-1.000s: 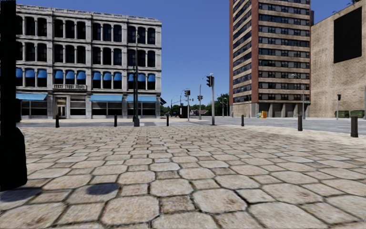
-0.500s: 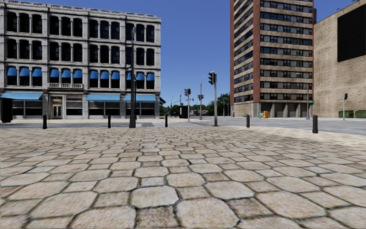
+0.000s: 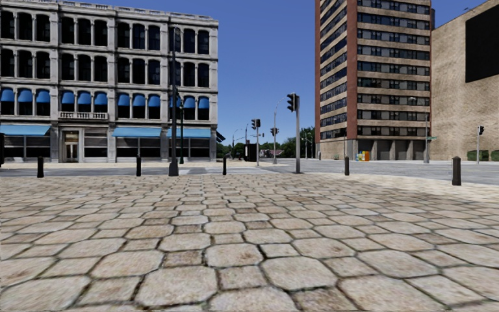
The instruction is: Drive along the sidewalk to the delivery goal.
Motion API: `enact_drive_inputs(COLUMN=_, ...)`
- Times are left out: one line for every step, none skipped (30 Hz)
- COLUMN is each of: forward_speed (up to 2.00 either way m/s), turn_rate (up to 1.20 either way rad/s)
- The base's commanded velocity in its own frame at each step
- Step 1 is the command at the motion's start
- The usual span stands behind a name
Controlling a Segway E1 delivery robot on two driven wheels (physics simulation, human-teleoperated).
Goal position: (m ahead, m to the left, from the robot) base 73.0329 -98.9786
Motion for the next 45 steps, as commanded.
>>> enact_drive_inputs(forward_speed=1.98, turn_rate=0.00)
enact_drive_inputs(forward_speed=1.98, turn_rate=0.00)
enact_drive_inputs(forward_speed=1.98, turn_rate=0.00)
enact_drive_inputs(forward_speed=1.98, turn_rate=0.00)
enact_drive_inputs(forward_speed=1.98, turn_rate=0.00)
enact_drive_inputs(forward_speed=1.98, turn_rate=0.00)
enact_drive_inputs(forward_speed=1.98, turn_rate=0.00)
enact_drive_inputs(forward_speed=1.98, turn_rate=0.00)
enact_drive_inputs(forward_speed=1.98, turn_rate=0.00)
enact_drive_inputs(forward_speed=1.98, turn_rate=0.00)
enact_drive_inputs(forward_speed=1.98, turn_rate=0.00)
enact_drive_inputs(forward_speed=1.98, turn_rate=0.00)
enact_drive_inputs(forward_speed=1.98, turn_rate=0.00)
enact_drive_inputs(forward_speed=1.98, turn_rate=0.00)
enact_drive_inputs(forward_speed=1.98, turn_rate=0.00)
enact_drive_inputs(forward_speed=1.98, turn_rate=0.00)
enact_drive_inputs(forward_speed=1.98, turn_rate=0.00)
enact_drive_inputs(forward_speed=1.98, turn_rate=0.00)
enact_drive_inputs(forward_speed=1.98, turn_rate=0.00)
enact_drive_inputs(forward_speed=1.98, turn_rate=0.00)
enact_drive_inputs(forward_speed=1.98, turn_rate=0.00)
enact_drive_inputs(forward_speed=1.98, turn_rate=0.00)
enact_drive_inputs(forward_speed=1.98, turn_rate=0.00)
enact_drive_inputs(forward_speed=1.98, turn_rate=0.00)
enact_drive_inputs(forward_speed=1.98, turn_rate=0.00)
enact_drive_inputs(forward_speed=1.98, turn_rate=0.00)
enact_drive_inputs(forward_speed=1.98, turn_rate=0.00)
enact_drive_inputs(forward_speed=1.98, turn_rate=0.00)
enact_drive_inputs(forward_speed=1.98, turn_rate=0.00)
enact_drive_inputs(forward_speed=1.98, turn_rate=0.00)
enact_drive_inputs(forward_speed=1.98, turn_rate=0.00)
enact_drive_inputs(forward_speed=1.98, turn_rate=0.00)
enact_drive_inputs(forward_speed=1.98, turn_rate=0.00)
enact_drive_inputs(forward_speed=1.98, turn_rate=0.00)
enact_drive_inputs(forward_speed=1.98, turn_rate=0.00)
enact_drive_inputs(forward_speed=1.98, turn_rate=0.00)
enact_drive_inputs(forward_speed=1.98, turn_rate=0.00)
enact_drive_inputs(forward_speed=1.98, turn_rate=0.00)
enact_drive_inputs(forward_speed=1.98, turn_rate=0.00)
enact_drive_inputs(forward_speed=1.98, turn_rate=0.00)
enact_drive_inputs(forward_speed=1.98, turn_rate=0.00)
enact_drive_inputs(forward_speed=1.98, turn_rate=0.00)
enact_drive_inputs(forward_speed=1.98, turn_rate=0.00)
enact_drive_inputs(forward_speed=1.98, turn_rate=0.00)
enact_drive_inputs(forward_speed=1.98, turn_rate=0.00)
